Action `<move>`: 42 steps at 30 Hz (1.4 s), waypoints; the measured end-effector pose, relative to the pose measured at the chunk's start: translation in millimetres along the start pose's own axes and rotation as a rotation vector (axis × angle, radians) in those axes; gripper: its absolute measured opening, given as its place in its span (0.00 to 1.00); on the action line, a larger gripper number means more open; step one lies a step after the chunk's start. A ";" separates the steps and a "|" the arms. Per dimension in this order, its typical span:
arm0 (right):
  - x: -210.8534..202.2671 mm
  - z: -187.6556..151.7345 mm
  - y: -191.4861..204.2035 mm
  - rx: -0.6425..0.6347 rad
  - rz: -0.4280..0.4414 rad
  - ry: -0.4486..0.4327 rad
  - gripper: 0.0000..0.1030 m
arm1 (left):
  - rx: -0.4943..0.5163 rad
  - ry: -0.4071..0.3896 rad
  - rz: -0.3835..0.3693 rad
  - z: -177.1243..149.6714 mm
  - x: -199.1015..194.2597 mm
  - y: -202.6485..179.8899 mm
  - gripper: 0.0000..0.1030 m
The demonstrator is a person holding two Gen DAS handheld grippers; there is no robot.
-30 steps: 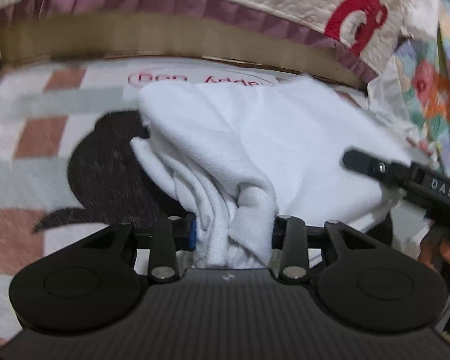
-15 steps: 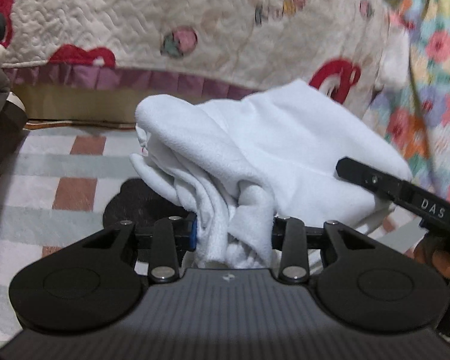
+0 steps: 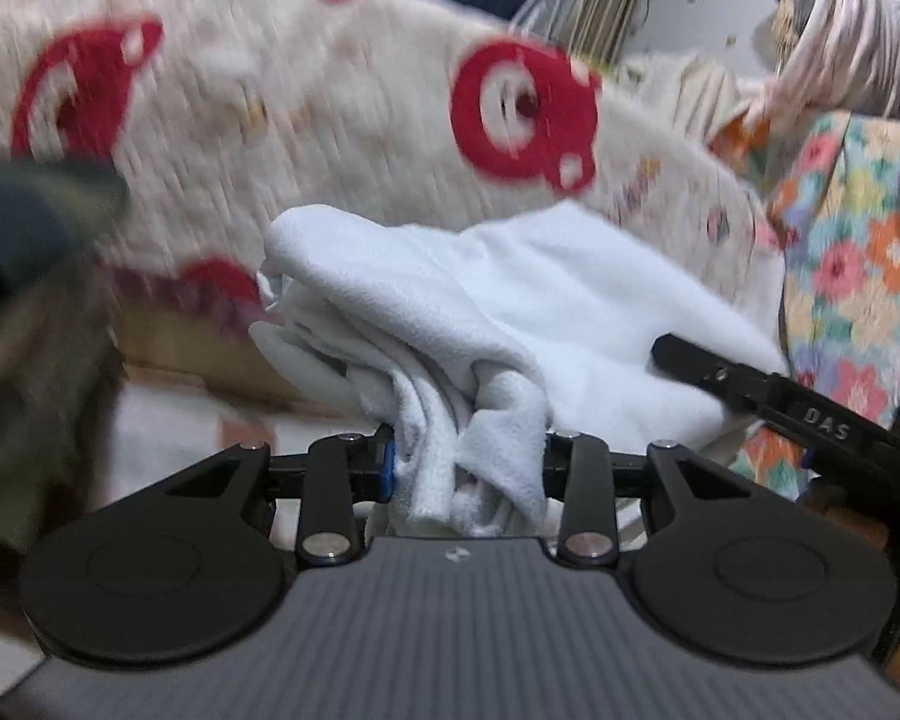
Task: Fold clothes
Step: 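Lift the folded shirt with both grippers and carry it to the clothes stack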
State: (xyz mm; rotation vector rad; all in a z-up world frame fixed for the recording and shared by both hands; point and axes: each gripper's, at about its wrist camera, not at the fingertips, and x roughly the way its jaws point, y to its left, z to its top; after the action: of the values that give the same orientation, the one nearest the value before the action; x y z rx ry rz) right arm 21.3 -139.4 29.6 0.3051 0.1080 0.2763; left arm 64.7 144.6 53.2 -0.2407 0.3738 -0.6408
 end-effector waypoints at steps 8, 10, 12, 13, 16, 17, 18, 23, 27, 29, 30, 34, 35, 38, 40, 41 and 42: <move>106.9 50.7 51.4 0.228 0.260 0.059 0.45 | 0.050 -0.110 0.194 97.8 -45.2 63.0 0.33; 142.3 55.7 66.8 0.263 0.311 0.100 0.45 | 0.017 -0.107 0.261 117.8 -49.9 85.6 0.33; 176.0 53.5 79.9 0.313 0.353 0.144 0.45 | -0.024 -0.092 0.324 132.9 -53.0 109.1 0.33; 193.0 51.7 86.4 0.339 0.373 0.166 0.46 | -0.041 -0.088 0.357 139.7 -54.1 121.5 0.33; 240.8 43.9 106.9 0.418 0.434 0.227 0.46 | -0.091 -0.076 0.452 156.8 -53.2 162.7 0.33; 255.6 38.2 112.8 0.445 0.446 0.253 0.46 | -0.119 -0.070 0.479 160.1 -51.9 179.8 0.33; 267.7 30.8 117.2 0.474 0.452 0.277 0.47 | -0.157 -0.060 0.507 159.8 -50.3 198.0 0.33; 300.5 -29.6 127.8 0.538 0.460 0.435 0.52 | -0.283 0.056 0.596 135.0 -29.6 273.4 0.34; 295.8 -49.0 114.7 0.601 0.530 0.441 0.56 | -0.444 0.008 0.543 110.3 -39.7 295.9 0.36; 296.1 -47.6 112.8 0.598 0.549 0.452 0.55 | -0.415 0.014 0.544 112.3 -39.8 292.5 0.36; 296.6 -45.7 113.3 0.594 0.559 0.459 0.51 | -0.377 0.015 0.559 116.3 -39.2 288.4 0.35; 301.0 -27.7 112.8 0.761 0.614 0.504 0.49 | -0.285 -0.020 0.563 138.9 -41.6 274.7 0.34; 298.7 -24.4 116.2 0.768 0.630 0.510 0.49 | -0.301 -0.025 0.553 142.0 -43.9 277.2 0.35; 288.8 -20.8 129.2 0.722 0.635 0.547 0.49 | -0.430 0.017 0.542 135.7 -43.9 301.3 0.37; 280.7 -27.5 140.9 0.581 0.575 0.573 0.49 | -0.510 0.050 0.567 123.0 -40.1 316.4 0.44; 277.3 -32.5 143.4 0.546 0.564 0.569 0.50 | -0.526 0.051 0.584 115.2 -38.7 320.4 0.46; 274.6 -37.6 144.2 0.535 0.565 0.563 0.50 | -0.532 0.036 0.591 108.2 -39.5 322.1 0.49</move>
State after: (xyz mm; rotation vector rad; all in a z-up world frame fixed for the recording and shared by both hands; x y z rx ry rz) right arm 242.2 81.4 21.4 0.7859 0.6633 0.8967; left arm 252.3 430.6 55.0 -0.5979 0.6163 0.0483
